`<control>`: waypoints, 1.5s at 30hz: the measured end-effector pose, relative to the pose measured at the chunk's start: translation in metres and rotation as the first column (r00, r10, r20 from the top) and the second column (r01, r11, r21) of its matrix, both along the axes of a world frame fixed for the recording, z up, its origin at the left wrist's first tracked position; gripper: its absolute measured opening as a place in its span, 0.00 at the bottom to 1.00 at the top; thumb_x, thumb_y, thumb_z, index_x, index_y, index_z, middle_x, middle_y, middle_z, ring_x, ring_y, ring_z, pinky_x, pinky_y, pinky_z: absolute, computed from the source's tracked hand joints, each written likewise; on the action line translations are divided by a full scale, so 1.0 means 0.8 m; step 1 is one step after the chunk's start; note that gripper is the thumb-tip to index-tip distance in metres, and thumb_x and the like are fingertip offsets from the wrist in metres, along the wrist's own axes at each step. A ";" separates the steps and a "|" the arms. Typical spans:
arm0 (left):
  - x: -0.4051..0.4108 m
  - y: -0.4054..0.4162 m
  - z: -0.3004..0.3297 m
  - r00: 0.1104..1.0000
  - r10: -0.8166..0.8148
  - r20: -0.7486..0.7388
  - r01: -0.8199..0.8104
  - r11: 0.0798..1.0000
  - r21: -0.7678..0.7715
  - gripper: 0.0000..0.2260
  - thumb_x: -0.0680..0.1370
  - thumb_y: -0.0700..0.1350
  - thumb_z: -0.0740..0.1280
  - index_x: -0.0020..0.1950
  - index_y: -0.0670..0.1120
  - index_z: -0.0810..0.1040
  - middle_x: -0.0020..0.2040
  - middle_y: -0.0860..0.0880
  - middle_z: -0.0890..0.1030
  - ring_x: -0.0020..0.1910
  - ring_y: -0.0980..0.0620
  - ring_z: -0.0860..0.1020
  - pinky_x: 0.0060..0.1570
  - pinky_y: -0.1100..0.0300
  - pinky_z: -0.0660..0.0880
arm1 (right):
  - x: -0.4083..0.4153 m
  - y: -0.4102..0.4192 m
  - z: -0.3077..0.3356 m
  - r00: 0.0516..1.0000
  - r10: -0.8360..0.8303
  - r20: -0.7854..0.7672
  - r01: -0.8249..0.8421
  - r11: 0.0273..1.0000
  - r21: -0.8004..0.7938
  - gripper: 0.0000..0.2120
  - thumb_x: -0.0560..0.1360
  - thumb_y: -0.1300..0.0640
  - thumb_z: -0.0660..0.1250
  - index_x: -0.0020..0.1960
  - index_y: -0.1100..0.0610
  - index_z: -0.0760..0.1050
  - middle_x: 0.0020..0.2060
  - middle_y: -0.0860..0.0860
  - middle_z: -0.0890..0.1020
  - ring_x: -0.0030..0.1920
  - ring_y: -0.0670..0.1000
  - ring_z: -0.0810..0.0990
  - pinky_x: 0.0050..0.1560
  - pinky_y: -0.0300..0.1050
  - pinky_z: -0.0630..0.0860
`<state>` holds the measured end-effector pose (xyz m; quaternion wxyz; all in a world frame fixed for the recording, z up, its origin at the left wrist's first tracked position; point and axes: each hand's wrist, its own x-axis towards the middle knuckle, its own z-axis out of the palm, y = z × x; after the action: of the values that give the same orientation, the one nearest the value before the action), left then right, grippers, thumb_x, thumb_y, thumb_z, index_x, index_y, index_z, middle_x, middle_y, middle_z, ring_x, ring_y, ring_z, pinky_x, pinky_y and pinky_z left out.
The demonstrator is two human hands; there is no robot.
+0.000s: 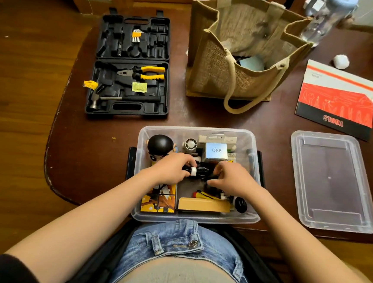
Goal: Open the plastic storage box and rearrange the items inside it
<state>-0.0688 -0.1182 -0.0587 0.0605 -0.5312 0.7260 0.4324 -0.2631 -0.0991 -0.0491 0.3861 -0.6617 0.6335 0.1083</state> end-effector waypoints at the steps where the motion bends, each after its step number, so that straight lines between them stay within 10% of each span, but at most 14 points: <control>1: -0.003 0.001 -0.002 1.000 -0.004 0.013 0.004 1.000 -0.010 0.13 0.76 0.42 0.68 0.61 0.49 0.76 0.60 0.47 0.77 0.62 0.49 0.72 0.58 0.60 0.68 | 0.007 0.001 -0.005 0.999 -0.030 0.040 0.029 0.999 0.036 0.18 0.71 0.45 0.70 0.56 0.54 0.73 0.43 0.49 0.81 0.39 0.49 0.80 0.41 0.43 0.75; 4: -0.007 0.004 -0.009 0.998 -0.016 0.060 0.019 0.999 -0.046 0.10 0.74 0.43 0.70 0.55 0.48 0.77 0.55 0.48 0.80 0.57 0.50 0.76 0.55 0.54 0.73 | 0.021 0.005 -0.025 0.982 -0.148 0.113 0.131 0.981 0.145 0.23 0.73 0.48 0.70 0.62 0.59 0.73 0.44 0.53 0.84 0.38 0.51 0.83 0.45 0.48 0.80; 10: -0.005 0.011 -0.017 0.984 0.039 0.176 -0.019 0.993 -0.114 0.11 0.74 0.48 0.71 0.55 0.48 0.79 0.55 0.47 0.79 0.55 0.48 0.76 0.51 0.56 0.75 | 0.036 0.010 -0.053 0.994 -0.046 -0.094 0.043 0.998 -0.038 0.15 0.72 0.50 0.69 0.33 0.56 0.69 0.37 0.54 0.80 0.41 0.55 0.79 0.36 0.43 0.69; 24: -0.003 0.023 -0.010 0.896 -0.210 0.391 0.253 0.965 -0.062 0.15 0.80 0.48 0.60 0.63 0.44 0.77 0.61 0.43 0.72 0.61 0.43 0.72 0.55 0.49 0.75 | 0.066 0.006 -0.076 0.889 0.199 -0.412 -0.214 0.977 0.010 0.09 0.75 0.61 0.62 0.54 0.58 0.77 0.51 0.53 0.81 0.51 0.54 0.80 0.41 0.43 0.68; 31: -0.009 0.023 -0.003 0.878 -0.224 0.423 0.324 0.928 -0.181 0.10 0.79 0.42 0.60 0.55 0.45 0.80 0.53 0.45 0.78 0.53 0.44 0.76 0.42 0.54 0.73 | 0.072 0.004 -0.079 0.885 0.190 -0.425 -0.198 0.980 0.024 0.10 0.76 0.62 0.61 0.54 0.57 0.77 0.51 0.52 0.81 0.51 0.54 0.80 0.39 0.44 0.70; 35: -0.023 0.027 0.000 0.912 -0.310 0.270 0.355 0.925 -0.136 0.11 0.77 0.41 0.60 0.52 0.47 0.82 0.50 0.44 0.82 0.49 0.43 0.78 0.44 0.53 0.75 | 0.069 0.004 -0.077 0.900 0.203 -0.385 -0.203 0.978 0.041 0.10 0.76 0.61 0.60 0.54 0.58 0.77 0.52 0.53 0.81 0.51 0.55 0.80 0.41 0.45 0.71; 40: -0.040 0.024 -0.004 0.752 -0.535 0.384 0.549 0.832 0.083 0.11 0.76 0.38 0.60 0.56 0.42 0.77 0.53 0.41 0.80 0.51 0.42 0.78 0.39 0.55 0.69 | 0.048 -0.005 -0.044 0.955 0.175 -0.239 -0.165 0.984 0.061 0.10 0.77 0.52 0.61 0.48 0.58 0.75 0.47 0.55 0.81 0.45 0.56 0.79 0.40 0.46 0.73; 45: -0.058 0.008 -0.001 0.665 -0.609 0.432 0.615 0.775 0.145 0.10 0.77 0.36 0.60 0.56 0.40 0.77 0.53 0.42 0.80 0.44 0.46 0.74 0.39 0.55 0.71 | 0.003 -0.013 0.010 0.841 0.300 -0.451 -0.292 0.952 0.088 0.07 0.75 0.56 0.64 0.51 0.58 0.75 0.49 0.54 0.79 0.44 0.55 0.75 0.39 0.44 0.71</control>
<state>-0.1155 -0.1121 -0.0592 0.3666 -0.3428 0.8294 0.2451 -0.2611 -0.1093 -0.0409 0.2091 -0.7040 0.5961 0.3246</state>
